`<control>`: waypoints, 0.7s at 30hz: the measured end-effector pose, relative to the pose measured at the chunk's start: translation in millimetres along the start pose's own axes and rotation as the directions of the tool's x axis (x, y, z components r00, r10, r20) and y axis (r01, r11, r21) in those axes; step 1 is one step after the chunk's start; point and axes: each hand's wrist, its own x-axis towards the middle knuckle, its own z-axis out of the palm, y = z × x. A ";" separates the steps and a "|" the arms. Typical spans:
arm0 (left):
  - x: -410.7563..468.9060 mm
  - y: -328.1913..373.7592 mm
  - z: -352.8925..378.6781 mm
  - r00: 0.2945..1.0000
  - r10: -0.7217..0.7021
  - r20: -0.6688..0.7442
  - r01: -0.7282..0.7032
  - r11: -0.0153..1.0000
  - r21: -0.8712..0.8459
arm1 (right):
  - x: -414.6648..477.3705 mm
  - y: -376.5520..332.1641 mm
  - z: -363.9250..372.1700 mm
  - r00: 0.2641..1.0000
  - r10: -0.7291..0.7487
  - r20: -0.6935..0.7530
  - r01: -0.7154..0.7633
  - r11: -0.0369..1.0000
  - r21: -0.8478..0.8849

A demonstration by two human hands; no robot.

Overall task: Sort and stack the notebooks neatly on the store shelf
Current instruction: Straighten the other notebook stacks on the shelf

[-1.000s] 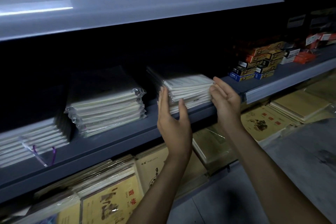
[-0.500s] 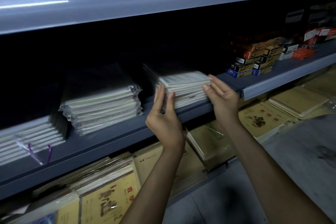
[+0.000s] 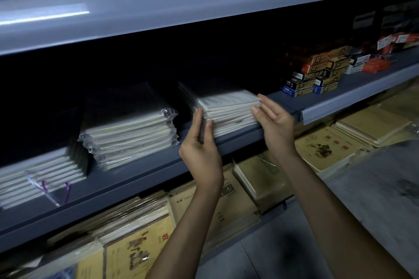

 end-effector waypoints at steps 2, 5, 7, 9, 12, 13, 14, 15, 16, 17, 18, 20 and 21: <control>0.0 0.2 0.2 1.000 -0.001 -0.011 0.001 1.000 -0.010 | -0.7 -0.3 0.3 1.000 0.000 -0.006 0.000 1.000 0.005; 1.4 0.5 0.7 1.000 -0.017 -0.015 0.017 0.999 -0.033 | -1.5 -0.6 0.3 1.000 0.001 -0.014 -0.001 1.000 0.015; 2.3 0.5 0.3 1.000 -0.015 -0.017 0.015 1.000 -0.026 | -1.3 -0.3 0.1 1.000 0.003 -0.014 -0.003 1.000 0.026; 3.6 -0.6 0.1 1.000 -0.014 -0.020 0.013 1.000 -0.016 | -0.4 1.1 -0.7 1.000 0.009 -0.013 -0.008 0.999 0.032; 3.9 -1.6 0.3 1.000 -0.013 -0.024 0.012 1.000 -0.009 | -0.3 2.1 -1.3 1.000 0.007 -0.009 -0.007 1.000 0.030; 3.5 -0.4 0.5 1.000 -0.012 -0.027 0.012 1.000 -0.004 | -0.8 1.8 -0.9 1.000 0.004 -0.008 -0.003 1.000 0.027; 3.0 -0.2 0.6 0.999 -0.015 -0.028 0.015 1.000 0.002 | -1.6 1.3 -0.4 1.000 0.001 -0.007 -0.001 1.000 0.022; 2.0 0.9 0.6 0.999 -0.027 -0.027 0.027 1.000 0.006 | -2.1 0.8 0.4 1.000 -0.004 -0.007 0.004 1.000 0.016; 0.5 2.4 0.9 0.999 -0.039 -0.019 0.039 0.999 0.005 | -2.3 0.5 0.6 1.000 -0.005 -0.007 0.005 1.000 0.010; -1.7 5.1 0.8 0.999 -0.050 -0.010 0.050 0.999 0.015 | -2.1 0.3 0.4 1.000 -0.006 -0.006 0.006 1.000 0.009; -4.1 8.1 0.7 0.999 -0.041 -0.003 0.041 0.999 0.033 | -2.4 -0.1 0.1 1.000 -0.007 -0.007 0.007 1.000 0.005; -9.3 9.7 0.7 0.999 -0.035 0.030 0.032 0.997 0.076 | -3.0 0.6 -0.3 1.000 -0.012 -0.010 0.012 1.000 -0.001; -11.4 9.8 0.9 0.997 -0.052 0.054 0.047 0.995 0.091 | -4.1 1.6 0.5 1.000 -0.010 -0.009 0.010 1.000 0.008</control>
